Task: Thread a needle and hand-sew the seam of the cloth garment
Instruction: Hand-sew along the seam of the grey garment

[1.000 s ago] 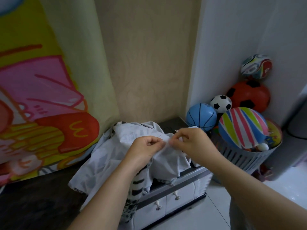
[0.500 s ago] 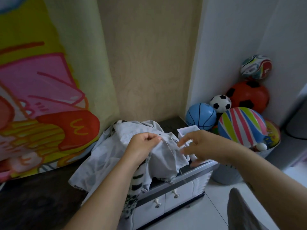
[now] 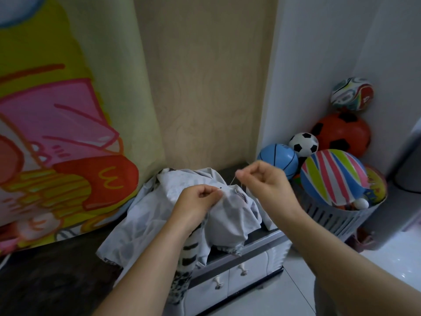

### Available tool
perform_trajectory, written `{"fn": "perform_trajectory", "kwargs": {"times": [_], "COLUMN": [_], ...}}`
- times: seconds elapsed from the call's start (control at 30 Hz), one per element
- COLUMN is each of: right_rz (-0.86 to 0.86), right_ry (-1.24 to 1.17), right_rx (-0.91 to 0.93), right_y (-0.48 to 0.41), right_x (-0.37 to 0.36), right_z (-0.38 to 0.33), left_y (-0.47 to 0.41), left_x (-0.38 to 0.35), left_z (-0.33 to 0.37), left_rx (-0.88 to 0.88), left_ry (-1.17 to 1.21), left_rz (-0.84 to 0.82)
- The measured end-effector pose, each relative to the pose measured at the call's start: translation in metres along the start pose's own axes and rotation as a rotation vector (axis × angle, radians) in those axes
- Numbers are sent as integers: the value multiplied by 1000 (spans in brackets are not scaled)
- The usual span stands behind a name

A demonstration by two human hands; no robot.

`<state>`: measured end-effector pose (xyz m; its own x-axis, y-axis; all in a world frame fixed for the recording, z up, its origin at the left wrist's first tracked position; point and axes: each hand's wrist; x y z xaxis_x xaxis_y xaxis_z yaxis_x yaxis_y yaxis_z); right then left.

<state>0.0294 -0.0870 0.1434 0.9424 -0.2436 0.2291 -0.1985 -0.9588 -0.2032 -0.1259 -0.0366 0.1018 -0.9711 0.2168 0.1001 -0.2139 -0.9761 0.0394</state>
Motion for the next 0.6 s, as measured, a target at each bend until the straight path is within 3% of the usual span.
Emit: {"fn": "perform_trajectory", "kwargs": {"times": [0.1, 0.2, 0.47, 0.53, 0.6], "right_rz": [-115, -310, -988, -1090, -930], "right_ry": [-553, -680, -490, -188, 251], "right_rx": [-87, -229, -485, -465, -430], "right_y": [-2, -3, 2, 3, 0], "right_x": [4, 7, 32, 34, 29], "right_z": [-13, -21, -9, -12, -10], "left_y": [-1, -2, -3, -1, 0], "left_x": [-1, -2, -1, -1, -1], "left_z": [-1, 0, -1, 0, 0], "left_rx": [-8, -11, -8, -14, -21], "left_ry": [5, -28, 16, 12, 14], "left_rz": [-3, 12, 66, 62, 63]}}
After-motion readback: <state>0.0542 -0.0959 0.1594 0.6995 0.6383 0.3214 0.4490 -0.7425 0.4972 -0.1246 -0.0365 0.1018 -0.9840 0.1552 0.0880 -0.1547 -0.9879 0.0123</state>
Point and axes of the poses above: each hand's wrist, its own y-axis away from the middle knuckle, its own x-axis out of the back of the hand, z = x × y, and after that the axes turned 7 degrees about y, right-handed
